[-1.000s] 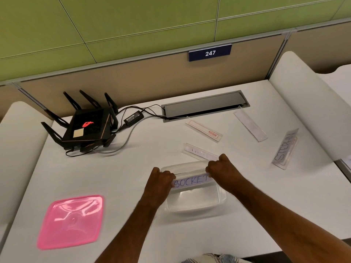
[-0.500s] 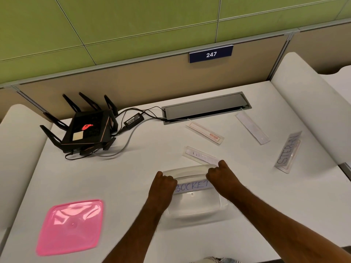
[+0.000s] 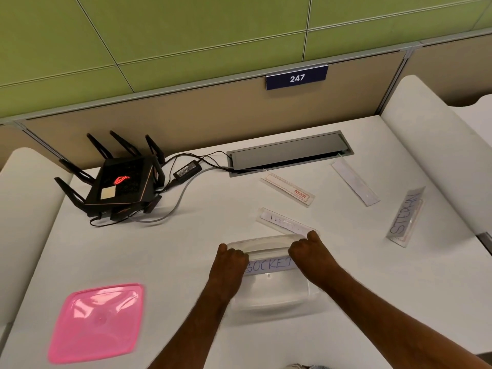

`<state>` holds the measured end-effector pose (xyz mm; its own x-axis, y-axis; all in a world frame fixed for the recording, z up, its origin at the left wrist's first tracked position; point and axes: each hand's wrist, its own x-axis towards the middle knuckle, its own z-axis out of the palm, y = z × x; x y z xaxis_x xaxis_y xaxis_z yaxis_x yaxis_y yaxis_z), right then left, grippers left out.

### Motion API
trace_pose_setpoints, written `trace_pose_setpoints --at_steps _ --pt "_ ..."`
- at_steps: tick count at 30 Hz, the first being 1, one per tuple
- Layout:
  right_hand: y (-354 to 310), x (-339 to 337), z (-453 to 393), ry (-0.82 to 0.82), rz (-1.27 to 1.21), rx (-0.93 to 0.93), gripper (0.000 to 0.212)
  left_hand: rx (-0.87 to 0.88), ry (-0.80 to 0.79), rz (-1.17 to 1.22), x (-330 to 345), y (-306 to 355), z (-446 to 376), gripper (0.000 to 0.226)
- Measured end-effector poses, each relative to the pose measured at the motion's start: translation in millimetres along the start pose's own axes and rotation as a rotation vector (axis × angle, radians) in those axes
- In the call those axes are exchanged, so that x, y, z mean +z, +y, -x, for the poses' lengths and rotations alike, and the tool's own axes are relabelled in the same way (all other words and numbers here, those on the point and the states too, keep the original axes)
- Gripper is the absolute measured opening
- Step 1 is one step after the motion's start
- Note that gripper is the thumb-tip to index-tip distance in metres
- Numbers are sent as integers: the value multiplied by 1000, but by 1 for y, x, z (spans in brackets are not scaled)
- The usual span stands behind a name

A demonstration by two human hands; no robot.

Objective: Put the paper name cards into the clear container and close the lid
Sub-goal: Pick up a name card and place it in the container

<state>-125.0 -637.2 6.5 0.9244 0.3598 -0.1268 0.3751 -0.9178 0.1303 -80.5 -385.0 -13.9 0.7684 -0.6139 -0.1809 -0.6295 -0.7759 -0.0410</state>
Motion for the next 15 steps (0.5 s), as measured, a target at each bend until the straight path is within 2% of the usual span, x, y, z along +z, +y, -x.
trace_pose_setpoints --at_steps 3,5,7,10,15 --pt "0 2 1 66 -78 13 22 -29 21 96 0 0 0 9" --pt "0 1 4 173 -212 57 6 -47 129 157 0 1 1 13" --pt "2 -1 6 317 -397 130 6 -63 275 237 -2 2 1 10" --pt "14 -7 8 392 -506 261 8 -129 447 376 -8 4 -4 9" --pt "50 -2 7 381 -526 445 9 -306 495 657 -25 1 -34 11"
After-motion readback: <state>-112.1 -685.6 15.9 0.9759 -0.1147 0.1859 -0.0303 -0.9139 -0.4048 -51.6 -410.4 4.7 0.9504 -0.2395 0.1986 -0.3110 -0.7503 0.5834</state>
